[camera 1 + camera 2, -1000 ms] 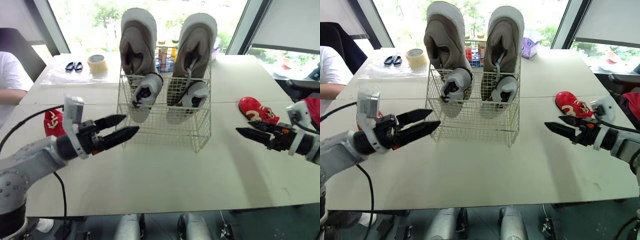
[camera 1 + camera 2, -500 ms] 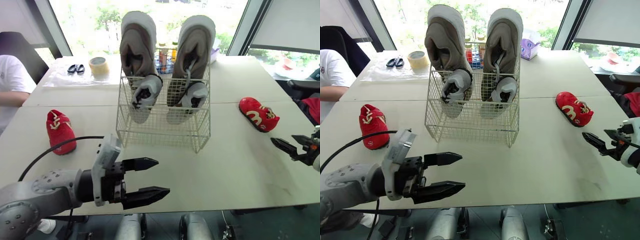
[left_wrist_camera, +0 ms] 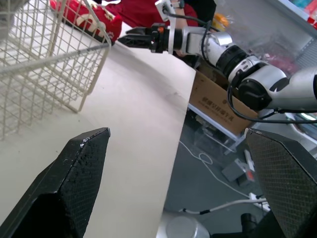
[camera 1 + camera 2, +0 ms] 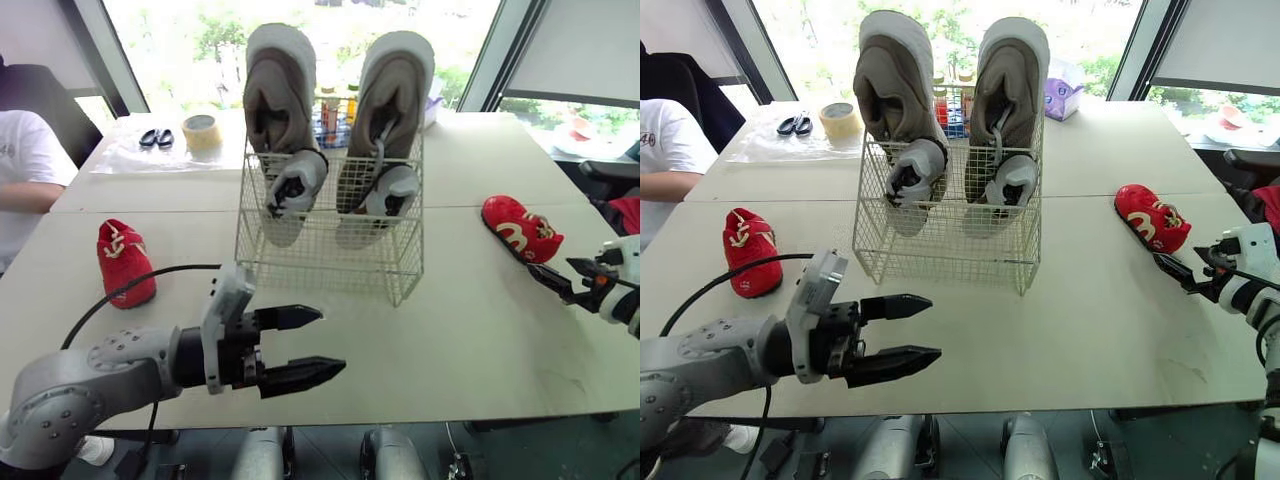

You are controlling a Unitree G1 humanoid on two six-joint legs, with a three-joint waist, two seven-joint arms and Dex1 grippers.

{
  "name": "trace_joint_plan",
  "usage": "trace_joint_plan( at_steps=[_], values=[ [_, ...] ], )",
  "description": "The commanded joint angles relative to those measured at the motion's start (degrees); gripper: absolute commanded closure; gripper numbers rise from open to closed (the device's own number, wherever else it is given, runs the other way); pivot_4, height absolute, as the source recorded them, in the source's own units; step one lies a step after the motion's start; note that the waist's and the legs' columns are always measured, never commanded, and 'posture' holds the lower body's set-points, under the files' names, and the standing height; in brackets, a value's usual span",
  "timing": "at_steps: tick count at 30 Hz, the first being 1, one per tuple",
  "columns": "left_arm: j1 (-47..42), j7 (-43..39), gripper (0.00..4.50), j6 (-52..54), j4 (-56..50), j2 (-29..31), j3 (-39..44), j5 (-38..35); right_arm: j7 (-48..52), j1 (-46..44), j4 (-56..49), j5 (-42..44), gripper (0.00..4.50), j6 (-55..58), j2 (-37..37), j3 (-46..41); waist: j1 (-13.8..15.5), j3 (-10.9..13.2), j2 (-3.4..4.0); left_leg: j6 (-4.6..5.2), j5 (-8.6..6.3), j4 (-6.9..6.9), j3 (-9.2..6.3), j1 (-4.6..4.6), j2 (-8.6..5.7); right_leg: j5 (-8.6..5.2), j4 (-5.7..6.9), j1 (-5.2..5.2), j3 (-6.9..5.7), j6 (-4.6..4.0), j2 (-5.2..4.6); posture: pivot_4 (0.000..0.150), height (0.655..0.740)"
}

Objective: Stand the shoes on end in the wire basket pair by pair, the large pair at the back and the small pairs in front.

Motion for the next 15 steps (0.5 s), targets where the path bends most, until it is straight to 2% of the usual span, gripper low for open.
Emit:
trace_joint_plan(
  at_steps=[1,8,15],
  values=[
    [-0.5,0.8,0.0,-1.2,-0.7,-0.1,-0.2,-0.9,-0.5,-4.6,6.7,-2.2,0.0,-5.5,-0.2,0.5,-0.1,0.0,0.01,0.0,0.0,0.0,0.0,0.0,0.0,0.0,0.0,0.0,0.0,0.0,0.0,0.15,0.6675],
    [-0.8,1.7,0.0,-1.0,-0.7,0.6,-0.1,-1.2,-1.0,-14.6,22.4,-5.4,0.0,-13.5,0.7,2.5,-0.1,0.0,0.02,-0.01,0.01,0.03,0.01,0.0,0.01,0.0,0.02,-0.01,0.01,0.0,0.0,0.15,0.6675],
    [-1.4,1.6,0.0,-0.6,-0.3,1.8,0.4,-1.1,-1.6,-21.7,31.3,-7.6,0.0,-16.6,2.3,3.7,-0.3,0.0,0.02,-0.02,0.01,0.03,0.01,-0.01,0.01,0.0,0.02,-0.01,0.01,0.0,0.0,0.15,0.6675]
  ],
)
